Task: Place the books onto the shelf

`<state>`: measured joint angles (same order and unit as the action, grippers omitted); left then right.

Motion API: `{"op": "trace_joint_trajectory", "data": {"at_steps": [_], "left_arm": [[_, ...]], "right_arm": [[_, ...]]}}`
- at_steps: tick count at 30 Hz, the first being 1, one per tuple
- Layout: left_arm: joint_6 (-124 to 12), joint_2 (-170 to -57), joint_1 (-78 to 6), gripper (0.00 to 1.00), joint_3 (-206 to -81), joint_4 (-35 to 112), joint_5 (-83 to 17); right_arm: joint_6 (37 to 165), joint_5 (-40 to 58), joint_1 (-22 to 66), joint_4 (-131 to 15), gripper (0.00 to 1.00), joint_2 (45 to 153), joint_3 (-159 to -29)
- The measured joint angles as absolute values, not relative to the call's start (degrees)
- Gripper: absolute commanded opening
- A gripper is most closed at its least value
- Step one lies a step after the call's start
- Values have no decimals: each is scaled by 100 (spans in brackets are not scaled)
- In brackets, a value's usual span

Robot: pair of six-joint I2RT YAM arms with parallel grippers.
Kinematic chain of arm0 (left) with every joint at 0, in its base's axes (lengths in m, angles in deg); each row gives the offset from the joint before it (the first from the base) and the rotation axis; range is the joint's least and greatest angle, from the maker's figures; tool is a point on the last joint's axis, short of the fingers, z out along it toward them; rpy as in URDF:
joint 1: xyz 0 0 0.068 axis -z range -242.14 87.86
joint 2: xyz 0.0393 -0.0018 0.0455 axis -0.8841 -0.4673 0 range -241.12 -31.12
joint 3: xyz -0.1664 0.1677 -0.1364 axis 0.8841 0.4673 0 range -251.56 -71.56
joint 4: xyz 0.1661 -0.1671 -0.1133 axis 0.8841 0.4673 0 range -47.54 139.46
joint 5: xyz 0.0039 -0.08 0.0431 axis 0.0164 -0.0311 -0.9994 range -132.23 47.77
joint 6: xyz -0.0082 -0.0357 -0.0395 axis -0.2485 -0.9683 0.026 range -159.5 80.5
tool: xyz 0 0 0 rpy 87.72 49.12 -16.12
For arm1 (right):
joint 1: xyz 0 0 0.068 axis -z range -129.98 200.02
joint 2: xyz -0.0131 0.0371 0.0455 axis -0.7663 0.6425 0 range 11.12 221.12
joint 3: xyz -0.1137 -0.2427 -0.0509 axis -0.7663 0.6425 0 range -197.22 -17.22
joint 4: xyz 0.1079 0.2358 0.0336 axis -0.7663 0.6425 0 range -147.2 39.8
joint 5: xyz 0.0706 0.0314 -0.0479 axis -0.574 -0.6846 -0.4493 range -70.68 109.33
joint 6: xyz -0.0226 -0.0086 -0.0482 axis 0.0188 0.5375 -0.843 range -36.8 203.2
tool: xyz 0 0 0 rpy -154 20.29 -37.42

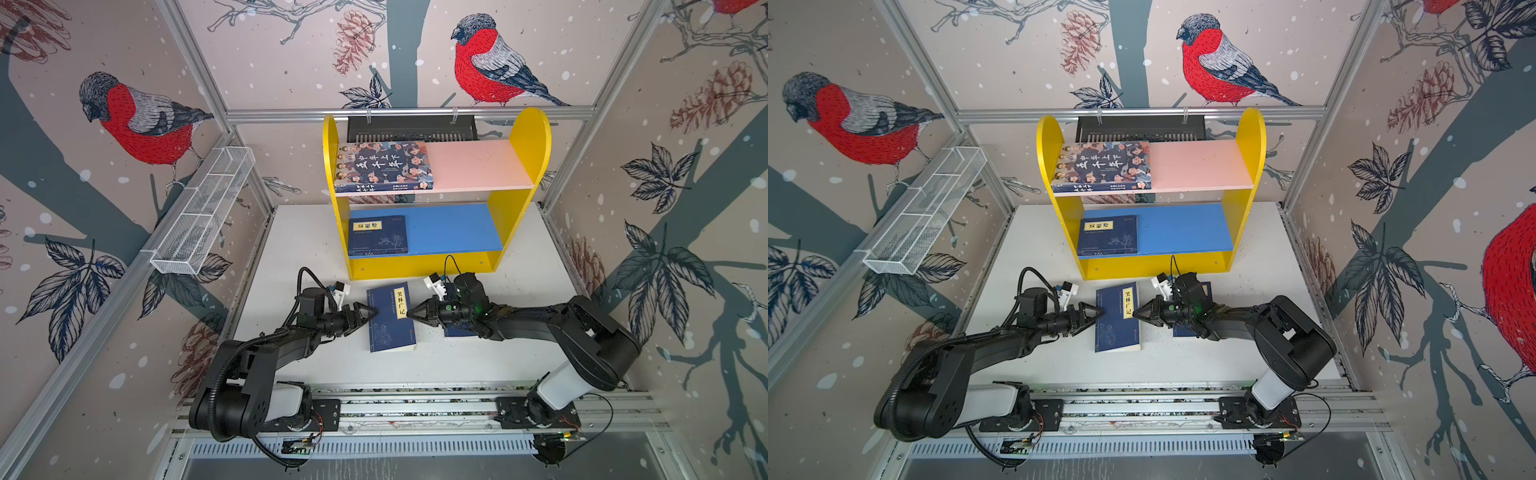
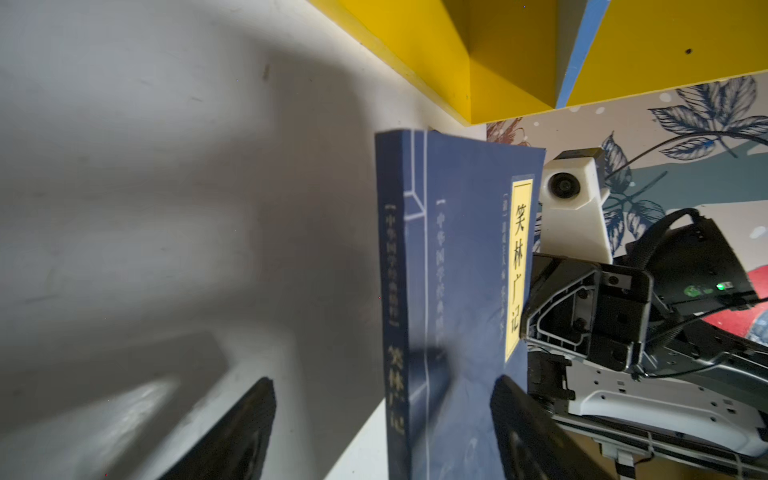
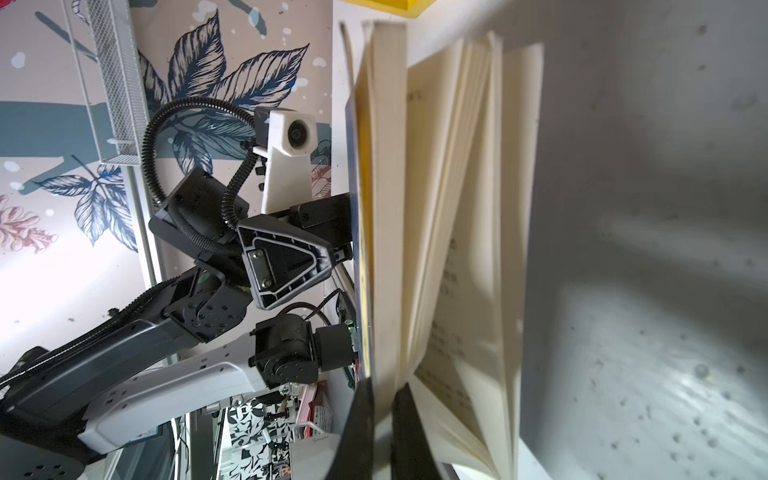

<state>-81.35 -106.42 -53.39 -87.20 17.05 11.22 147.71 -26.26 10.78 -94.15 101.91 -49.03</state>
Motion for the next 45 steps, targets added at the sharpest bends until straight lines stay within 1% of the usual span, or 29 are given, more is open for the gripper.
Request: {"op": "trace_joint_trajectory", "data": {"at_steps": [1,3,4,6,9,11,12,13,15,16,18,22,26,31,34,39,42,45], "left_arm": [[-8209,-10612,-5339,71,-8727,1649,1198],[-8430,-10520,-5339,58,-8722,1535,1345],[-8546,-10468,-5339,54,-8707,1426,1412],[-8768,-10371,-5321,50,-8690,1257,1546],[-9022,-10194,-5282,36,-8690,1144,1633],[-9068,-10098,-5275,29,-8690,1146,1631],[-9105,-10052,-5269,23,-8690,1148,1629],[-9160,-10019,-5264,16,-8696,1159,1624],[-9179,-9960,-5264,2,-8731,1194,1648],[-9125,-9919,-5253,0,-8773,1212,1644],[-9022,-9845,-5249,0,-8847,1349,1616],[-8852,-9641,-5253,0,-8985,1795,1485],[-8688,-9482,-5266,0,-9122,2269,1406],[-8556,-9324,-5330,0,-9455,3008,1294],[-8580,-9191,-5395,0,-9575,3325,1316],[-8827,-8948,-5673,0,-9656,3655,1338],[-9149,-8811,-5859,0,-9654,3629,1426],[-9713,-8706,-5979,0,-9553,3277,1570]], "right_arm": [[14771,-2667,1078,-9413,0,10160,-4910],[14771,-2729,1076,-9413,0,10140,-4925],[14771,-2755,1073,-9409,0,10140,-4936],[14769,-2805,1065,-9404,0,10143,-4952],[14767,-2860,1056,-9413,0,10206,-4991],[14767,-2868,1045,-9418,1,10256,-5028],[14767,-2881,1041,-9429,6,10283,-5052],[14760,-2895,1034,-9429,13,10304,-5076],[14745,-2884,1032,-9335,31,10342,-5135],[14718,-2844,1032,-9216,39,10352,-5159],[14579,-2755,1032,-8956,49,10342,-5231],[14325,-2294,1170,-8253,57,10044,-5260],[14301,-1843,1340,-7815,60,9507,-5008],[14356,-1391,1202,-7540,62,8536,-4626],[14598,-1150,957,-7531,64,7861,-4394],[15075,-538,300,-7929,74,6954,-4088],[15368,-123,-173,-8167,75,6801,-4005],[15545,257,-629,-8305,75,6971,-4119]]}}
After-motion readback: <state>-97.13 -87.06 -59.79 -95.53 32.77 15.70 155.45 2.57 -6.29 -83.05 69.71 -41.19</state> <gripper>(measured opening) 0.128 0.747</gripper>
